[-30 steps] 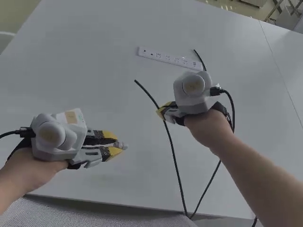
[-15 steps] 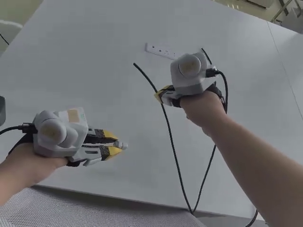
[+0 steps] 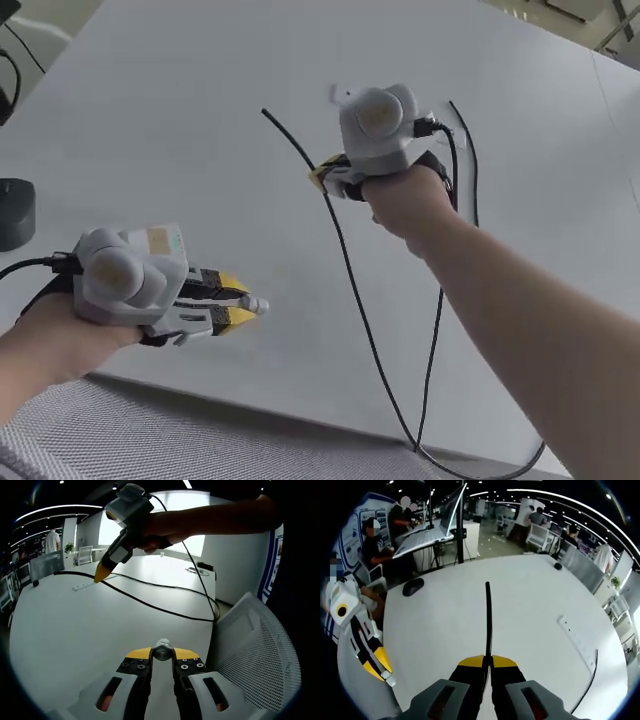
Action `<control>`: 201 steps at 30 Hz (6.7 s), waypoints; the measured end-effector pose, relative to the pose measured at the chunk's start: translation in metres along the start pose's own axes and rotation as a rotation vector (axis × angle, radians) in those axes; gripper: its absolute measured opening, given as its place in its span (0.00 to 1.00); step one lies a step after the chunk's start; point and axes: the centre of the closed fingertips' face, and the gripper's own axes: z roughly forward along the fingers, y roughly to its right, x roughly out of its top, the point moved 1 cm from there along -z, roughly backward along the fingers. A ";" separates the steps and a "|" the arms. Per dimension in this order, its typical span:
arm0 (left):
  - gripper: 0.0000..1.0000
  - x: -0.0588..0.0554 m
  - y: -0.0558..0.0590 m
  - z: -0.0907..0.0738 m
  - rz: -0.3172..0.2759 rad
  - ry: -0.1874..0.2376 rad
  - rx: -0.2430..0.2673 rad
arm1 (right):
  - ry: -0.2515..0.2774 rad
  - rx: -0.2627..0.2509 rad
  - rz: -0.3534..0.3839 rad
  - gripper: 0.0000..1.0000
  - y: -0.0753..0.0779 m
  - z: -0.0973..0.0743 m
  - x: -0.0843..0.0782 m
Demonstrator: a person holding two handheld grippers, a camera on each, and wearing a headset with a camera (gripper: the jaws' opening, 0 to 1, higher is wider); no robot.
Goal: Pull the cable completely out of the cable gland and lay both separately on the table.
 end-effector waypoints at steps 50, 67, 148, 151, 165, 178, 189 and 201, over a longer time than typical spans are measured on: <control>0.16 -0.082 -0.063 -0.010 -0.078 -0.080 0.156 | -0.157 0.258 -0.273 0.00 -0.110 0.126 -0.002; 0.16 -0.089 -0.066 -0.011 -0.086 -0.105 0.171 | -0.173 0.266 -0.274 0.00 -0.113 0.134 -0.008; 0.43 -0.077 -0.065 -0.029 -0.063 -0.149 0.213 | -0.024 0.131 -0.334 0.37 -0.072 0.000 0.001; 0.46 -0.073 -0.062 -0.037 -0.094 -0.127 0.207 | -0.011 0.115 -0.322 0.40 -0.068 -0.018 -0.003; 0.59 -0.053 -0.043 -0.062 -0.103 -0.088 0.202 | 0.136 0.030 -0.164 0.50 -0.048 -0.093 -0.028; 0.72 -0.039 -0.029 -0.084 -0.101 -0.072 0.210 | 0.301 -0.024 0.071 0.65 -0.051 -0.157 -0.088; 0.83 -0.031 -0.021 -0.104 -0.116 -0.035 0.227 | 0.330 0.001 0.213 0.78 -0.082 -0.169 -0.136; 0.97 -0.036 -0.011 -0.111 -0.124 -0.042 0.195 | 0.267 0.038 0.301 0.96 -0.114 -0.150 -0.188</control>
